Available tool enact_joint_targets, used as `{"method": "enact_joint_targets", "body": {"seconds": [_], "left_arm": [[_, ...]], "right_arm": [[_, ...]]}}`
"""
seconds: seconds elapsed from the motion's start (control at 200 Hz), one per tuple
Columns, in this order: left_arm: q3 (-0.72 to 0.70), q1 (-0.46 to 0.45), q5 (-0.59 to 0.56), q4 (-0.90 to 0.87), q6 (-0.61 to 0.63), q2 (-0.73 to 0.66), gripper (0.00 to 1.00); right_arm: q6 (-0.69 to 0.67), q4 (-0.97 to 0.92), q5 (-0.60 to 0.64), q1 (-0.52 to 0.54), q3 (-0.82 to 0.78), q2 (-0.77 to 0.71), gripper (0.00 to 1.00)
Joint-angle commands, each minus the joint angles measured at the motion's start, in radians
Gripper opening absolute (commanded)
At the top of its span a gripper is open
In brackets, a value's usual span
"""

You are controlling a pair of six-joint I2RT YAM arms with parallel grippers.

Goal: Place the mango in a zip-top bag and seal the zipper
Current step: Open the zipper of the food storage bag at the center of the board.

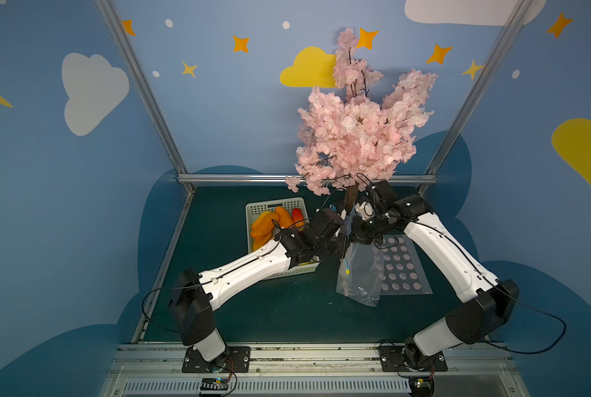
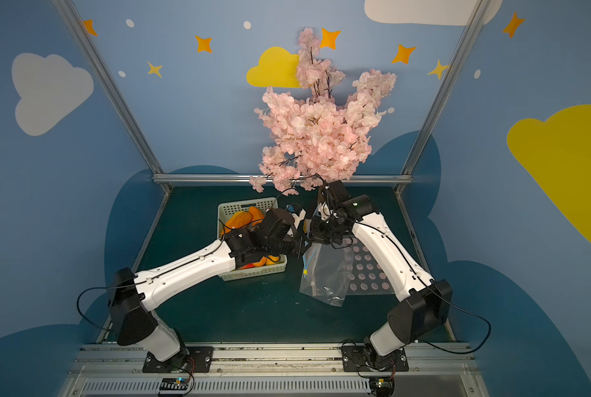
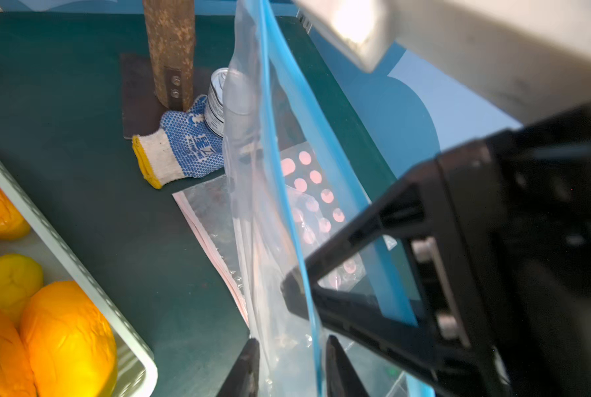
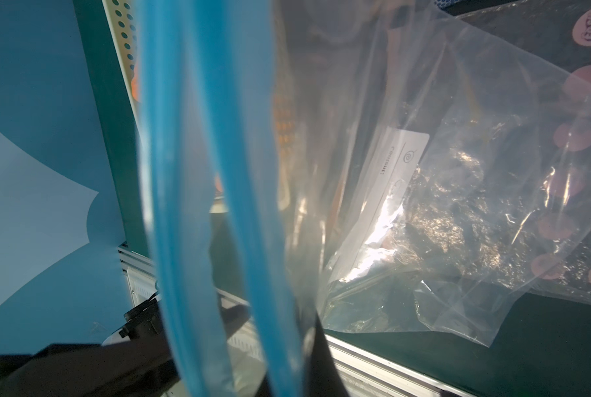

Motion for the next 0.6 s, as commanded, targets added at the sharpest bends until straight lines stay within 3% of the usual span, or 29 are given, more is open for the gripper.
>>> {"method": "enact_joint_targets", "body": {"seconds": [0.0,0.17,0.295,0.37,0.596], "left_arm": [[0.031,0.004,-0.045,-0.041,0.011,-0.003,0.05],[0.063,0.003,-0.015,-0.052,0.022,-0.041,0.03],[0.079,-0.003,0.049,-0.052,0.027,-0.053,0.03],[0.098,-0.003,0.059,-0.062,0.027,-0.061,0.03],[0.239,0.002,0.027,-0.189,0.038,-0.063,0.03]], "right_arm": [[-0.011,-0.039,0.025,0.009,0.019,-0.035,0.00],[0.020,-0.002,0.089,-0.023,0.005,-0.071,0.00],[0.013,0.132,0.076,-0.038,-0.017,-0.098,0.16],[0.021,0.113,0.072,-0.037,0.036,-0.074,0.22],[0.033,0.063,0.075,-0.031,0.197,-0.051,0.23]]}}
